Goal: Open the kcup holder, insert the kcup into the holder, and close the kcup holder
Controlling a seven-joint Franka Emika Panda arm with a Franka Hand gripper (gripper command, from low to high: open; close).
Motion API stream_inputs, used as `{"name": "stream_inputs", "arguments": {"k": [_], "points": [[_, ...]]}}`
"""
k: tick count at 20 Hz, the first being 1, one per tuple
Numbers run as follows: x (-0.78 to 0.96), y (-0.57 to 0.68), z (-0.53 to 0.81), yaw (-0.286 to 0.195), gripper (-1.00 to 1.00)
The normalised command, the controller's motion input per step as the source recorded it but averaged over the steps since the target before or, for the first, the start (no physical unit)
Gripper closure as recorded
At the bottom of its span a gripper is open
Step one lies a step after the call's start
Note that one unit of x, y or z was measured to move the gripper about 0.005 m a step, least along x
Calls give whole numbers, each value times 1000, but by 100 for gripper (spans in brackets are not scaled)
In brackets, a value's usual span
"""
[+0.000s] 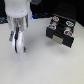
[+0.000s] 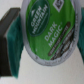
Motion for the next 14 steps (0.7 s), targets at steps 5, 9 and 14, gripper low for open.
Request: {"name": "stream_inputs", "arguments": {"k": [5, 9, 14], "points": [[130, 420, 894, -1, 100], [131, 499, 849, 5, 100], [99, 598, 763, 9, 100]]}}
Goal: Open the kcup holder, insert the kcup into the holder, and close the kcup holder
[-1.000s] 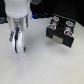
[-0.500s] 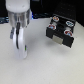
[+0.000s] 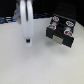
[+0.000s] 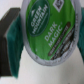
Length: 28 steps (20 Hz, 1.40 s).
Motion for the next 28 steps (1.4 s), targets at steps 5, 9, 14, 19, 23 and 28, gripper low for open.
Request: {"name": "stream_inputs", "arguments": {"k": [5, 9, 14, 19, 23, 28], "points": [[106, 651, 635, 11, 100], [65, 655, 494, 13, 100], [55, 669, 435, 8, 100], [77, 686, 355, 6, 100], [36, 665, 214, 17, 100], [-5, 657, 130, 25, 100]]}}
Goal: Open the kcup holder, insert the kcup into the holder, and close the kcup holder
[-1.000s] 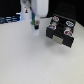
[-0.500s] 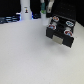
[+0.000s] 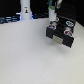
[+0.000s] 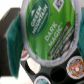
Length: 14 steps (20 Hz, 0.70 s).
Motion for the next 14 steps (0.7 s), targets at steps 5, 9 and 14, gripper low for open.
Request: {"name": "stream_inputs", "arguments": {"k": [5, 9, 14], "points": [[-16, 649, 59, 31, 100], [12, 642, 12, 32, 100], [10, 589, -46, 50, 100]]}}
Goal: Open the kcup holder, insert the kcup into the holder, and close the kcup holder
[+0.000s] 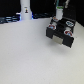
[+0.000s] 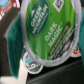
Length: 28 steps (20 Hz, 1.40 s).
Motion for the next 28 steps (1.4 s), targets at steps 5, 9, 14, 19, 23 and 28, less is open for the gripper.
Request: {"name": "stream_inputs", "arguments": {"k": [5, 9, 14, 19, 23, 28], "points": [[110, 344, -150, 61, 100], [210, 136, -152, 40, 100], [156, 65, -142, 22, 100], [168, -3, 31, -6, 100], [246, 0, 110, -8, 100], [314, -7, 258, -15, 100]]}}
